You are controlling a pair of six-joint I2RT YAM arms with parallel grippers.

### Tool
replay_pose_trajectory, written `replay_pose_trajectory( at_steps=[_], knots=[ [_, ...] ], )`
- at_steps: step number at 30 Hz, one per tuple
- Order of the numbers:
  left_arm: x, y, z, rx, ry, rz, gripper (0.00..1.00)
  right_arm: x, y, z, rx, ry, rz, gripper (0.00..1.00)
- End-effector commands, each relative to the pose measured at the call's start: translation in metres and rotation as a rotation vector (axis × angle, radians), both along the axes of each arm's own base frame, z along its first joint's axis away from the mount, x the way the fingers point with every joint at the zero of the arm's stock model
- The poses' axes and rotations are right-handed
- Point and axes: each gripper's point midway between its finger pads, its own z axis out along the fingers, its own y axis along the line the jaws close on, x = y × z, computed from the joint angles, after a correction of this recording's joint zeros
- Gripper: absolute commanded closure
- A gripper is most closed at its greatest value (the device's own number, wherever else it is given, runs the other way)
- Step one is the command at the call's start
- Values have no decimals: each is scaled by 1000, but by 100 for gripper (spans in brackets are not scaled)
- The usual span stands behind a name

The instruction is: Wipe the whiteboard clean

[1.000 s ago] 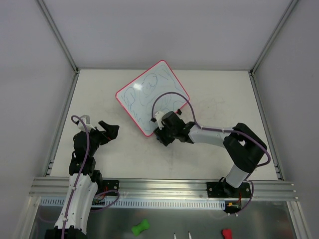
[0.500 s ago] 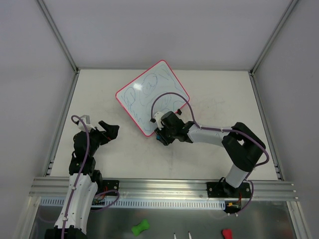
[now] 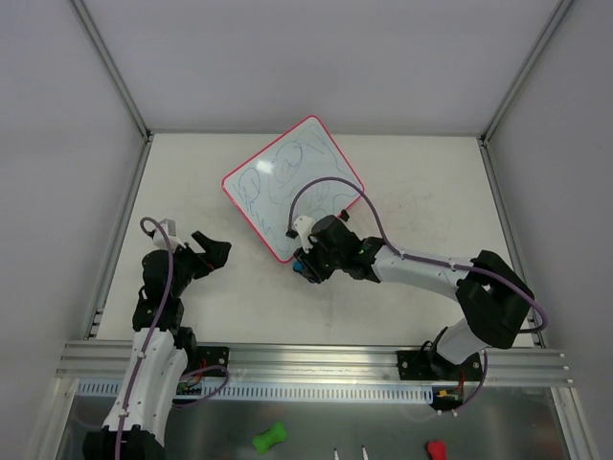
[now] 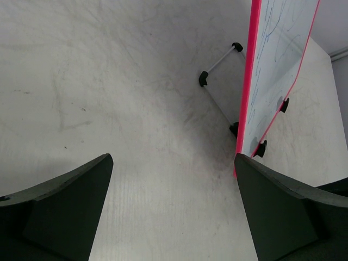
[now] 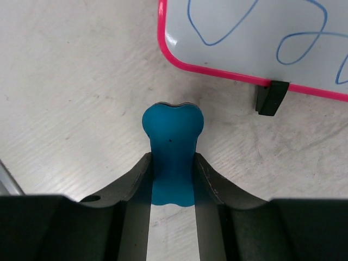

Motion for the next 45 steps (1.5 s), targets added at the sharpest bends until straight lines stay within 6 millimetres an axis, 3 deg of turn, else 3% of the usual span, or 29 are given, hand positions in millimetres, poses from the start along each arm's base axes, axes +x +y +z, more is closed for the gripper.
replay_pose_trajectory(
  at_steps=[1,7,11,22,29,33,39,41,45],
  knots=[
    [9,-12,31,-7,-74,-75,6,2,20,45,116,-26,13,100],
    [20,-19,27,-58,-21,-103,16,25,41,88,200,-99,-35,99],
    [26,-22,32,-97,-54,-101,12,48,53,120,256,-166,-101,100],
    [57,-11,83,-77,-249,-59,10,97,108,187,314,-291,-81,100],
    [83,0,100,-153,-311,-71,16,137,119,207,318,-381,-158,100],
    [93,6,117,-174,-373,-107,23,146,123,210,333,-376,-158,100],
    [112,-2,140,-196,-417,-206,37,159,130,202,319,-384,-176,100],
    [114,-4,151,-194,-441,-233,38,161,133,202,320,-386,-181,100],
    [121,-4,151,-194,-429,-245,38,164,141,201,336,-374,-175,100]
  ],
)
